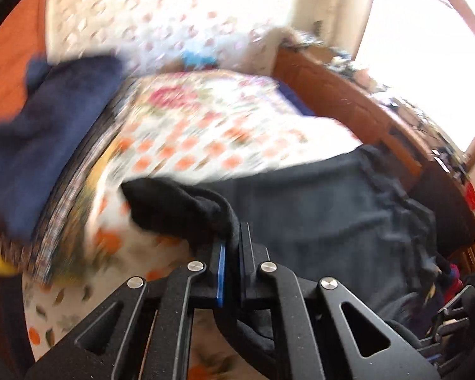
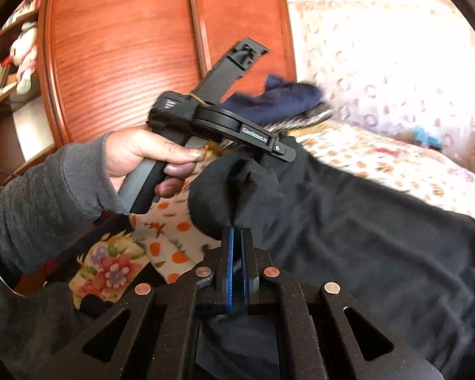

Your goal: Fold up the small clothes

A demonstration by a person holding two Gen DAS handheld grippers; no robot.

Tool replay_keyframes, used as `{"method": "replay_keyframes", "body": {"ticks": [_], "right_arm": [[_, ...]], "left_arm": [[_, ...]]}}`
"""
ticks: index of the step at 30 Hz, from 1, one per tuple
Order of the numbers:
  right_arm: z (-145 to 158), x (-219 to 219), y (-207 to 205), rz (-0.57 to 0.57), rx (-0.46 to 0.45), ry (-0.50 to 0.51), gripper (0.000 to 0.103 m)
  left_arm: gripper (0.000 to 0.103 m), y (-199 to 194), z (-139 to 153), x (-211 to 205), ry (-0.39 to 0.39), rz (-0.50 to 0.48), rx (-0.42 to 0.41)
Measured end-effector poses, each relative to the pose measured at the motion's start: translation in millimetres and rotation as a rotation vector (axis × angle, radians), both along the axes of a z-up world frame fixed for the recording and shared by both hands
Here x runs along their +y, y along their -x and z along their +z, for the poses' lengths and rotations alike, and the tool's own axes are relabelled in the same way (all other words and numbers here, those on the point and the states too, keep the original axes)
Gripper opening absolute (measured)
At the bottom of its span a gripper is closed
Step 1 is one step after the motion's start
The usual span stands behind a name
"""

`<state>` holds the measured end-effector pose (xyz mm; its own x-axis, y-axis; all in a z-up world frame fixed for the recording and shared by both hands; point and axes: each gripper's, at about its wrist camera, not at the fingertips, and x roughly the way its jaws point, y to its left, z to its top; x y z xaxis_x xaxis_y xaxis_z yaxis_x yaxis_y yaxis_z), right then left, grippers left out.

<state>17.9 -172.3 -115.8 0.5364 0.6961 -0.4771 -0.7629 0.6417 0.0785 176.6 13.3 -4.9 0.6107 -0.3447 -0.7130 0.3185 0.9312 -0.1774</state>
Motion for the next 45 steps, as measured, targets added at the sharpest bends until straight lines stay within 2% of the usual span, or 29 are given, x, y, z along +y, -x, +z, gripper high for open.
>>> {"method": "replay_keyframes", "body": {"ticks": [5, 9, 12, 15, 21, 22, 24, 26, 34, 35, 37, 41, 43, 45], "right_arm": [[24.4, -76.3, 17.0, -0.130, -0.055, -0.035, 0.004], [34.0, -142.6, 28.5, -0.268, -0.089, -0.021, 0.004], [34.5, -186.2, 35.2, -0.372, -0.094, -0.002, 0.004], [27.8, -218.4, 42.2, -0.457, -0.085, 0.019, 0.004], [-1.2, -251.6, 46.3, -0.551, -0.011, 0.035, 0.004], [-5.3, -253.0, 45.3, -0.562, 0.003, 0.036, 0.004], [-14.4, -256.6, 46.4, -0.586, 0.026, 0.037, 0.004], [-16.3, -253.0, 42.1, -0.600, 0.047, 0.033, 0.004], [-15.6, -244.7, 39.3, -0.644, 0.099, 0.043, 0.004], [-15.1, -244.1, 39.9, -0.650, 0.105, 0.049, 0.004], [-12.4, -245.8, 42.2, -0.675, 0.111, 0.062, 0.004], [0.9, -249.6, 42.0, -0.725, 0.099, 0.060, 0.004], [11.9, -252.3, 40.8, -0.747, 0.076, 0.052, 0.012], [23.8, -250.0, 35.3, -0.746, 0.056, 0.045, 0.028]], "left_arm": [[0.007, -11.9, 41.5, -87.3, -0.018, -0.141, -0.069], [0.007, -26.0, 53.5, -161.7, -0.021, -0.236, -0.083], [0.007, -35.1, 51.4, -219.9, -0.036, -0.301, -0.079], [0.007, -40.0, 43.4, -259.0, -0.058, -0.339, -0.070], [0.007, -49.6, 17.4, -311.0, -0.123, -0.378, -0.014], [0.009, -48.9, 14.4, -314.0, -0.130, -0.386, -0.009], [0.021, -42.1, 13.0, -317.3, -0.151, -0.397, -0.034], [0.042, -34.9, 15.3, -318.3, -0.162, -0.398, -0.075], [0.045, -24.0, 12.9, -295.9, -0.178, -0.414, -0.075], [0.061, -20.6, 10.1, -290.1, -0.176, -0.417, -0.069], [0.082, -13.9, 5.2, -277.4, -0.164, -0.411, -0.066], [0.082, -0.9, -9.4, -257.8, -0.168, -0.401, -0.048], [0.082, 5.3, -17.5, -249.4, -0.172, -0.398, -0.039], [0.082, 10.1, -24.7, -242.5, -0.169, -0.392, -0.023]]}}
